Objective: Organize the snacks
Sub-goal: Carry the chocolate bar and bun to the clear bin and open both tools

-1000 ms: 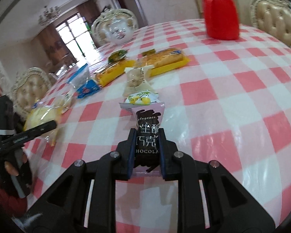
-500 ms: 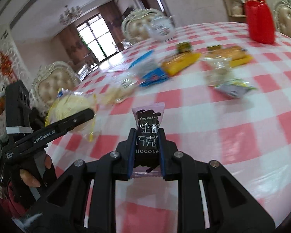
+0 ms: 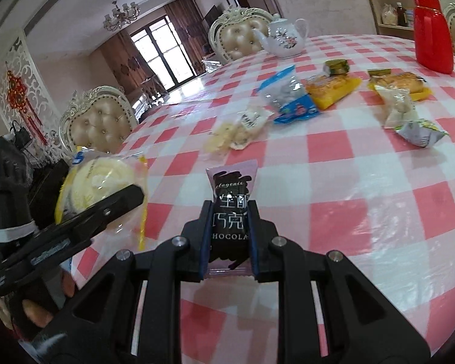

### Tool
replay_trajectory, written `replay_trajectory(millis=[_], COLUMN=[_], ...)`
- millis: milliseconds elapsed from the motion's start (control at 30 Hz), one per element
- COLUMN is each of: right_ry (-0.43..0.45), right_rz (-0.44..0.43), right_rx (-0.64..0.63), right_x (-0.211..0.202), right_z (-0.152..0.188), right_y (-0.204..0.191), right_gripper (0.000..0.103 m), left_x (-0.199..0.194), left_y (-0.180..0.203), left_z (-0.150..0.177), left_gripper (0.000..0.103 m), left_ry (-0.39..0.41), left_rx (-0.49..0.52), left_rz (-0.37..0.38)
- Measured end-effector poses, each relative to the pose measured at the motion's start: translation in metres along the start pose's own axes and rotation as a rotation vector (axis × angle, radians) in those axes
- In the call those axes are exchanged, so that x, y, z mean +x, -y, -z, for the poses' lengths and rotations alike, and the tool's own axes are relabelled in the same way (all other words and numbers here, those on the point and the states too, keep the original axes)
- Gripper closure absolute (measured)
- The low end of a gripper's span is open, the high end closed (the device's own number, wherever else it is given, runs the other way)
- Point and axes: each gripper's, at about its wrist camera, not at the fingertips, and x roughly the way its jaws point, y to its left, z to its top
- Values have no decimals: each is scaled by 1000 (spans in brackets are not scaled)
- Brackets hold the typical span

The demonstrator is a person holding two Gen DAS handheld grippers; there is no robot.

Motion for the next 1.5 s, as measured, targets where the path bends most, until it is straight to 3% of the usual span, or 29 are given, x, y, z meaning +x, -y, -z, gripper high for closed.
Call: replay_trajectory(millis=[400,800,1233,1500], right_ry=[-51,-117,-211,-264], right_rz=[-56,-216,-402,-454], right_rx=[-78,-180,-395,-576], right_x=[21,44,65,69], right_z=[17,37,77,119], right_y=[-61,-135,-257,-326], right_gripper=[78,78,78,78], left_x=[-69,-124,-166,-187], left_y=[-39,-120,-195,-238], left_z=[24,49,57,57], left_gripper=[56,56,56,55], left_ry=[48,75,102,117], left_rx=[33,-31,-96,-143], left_rz=[-84,-234,-408,-521])
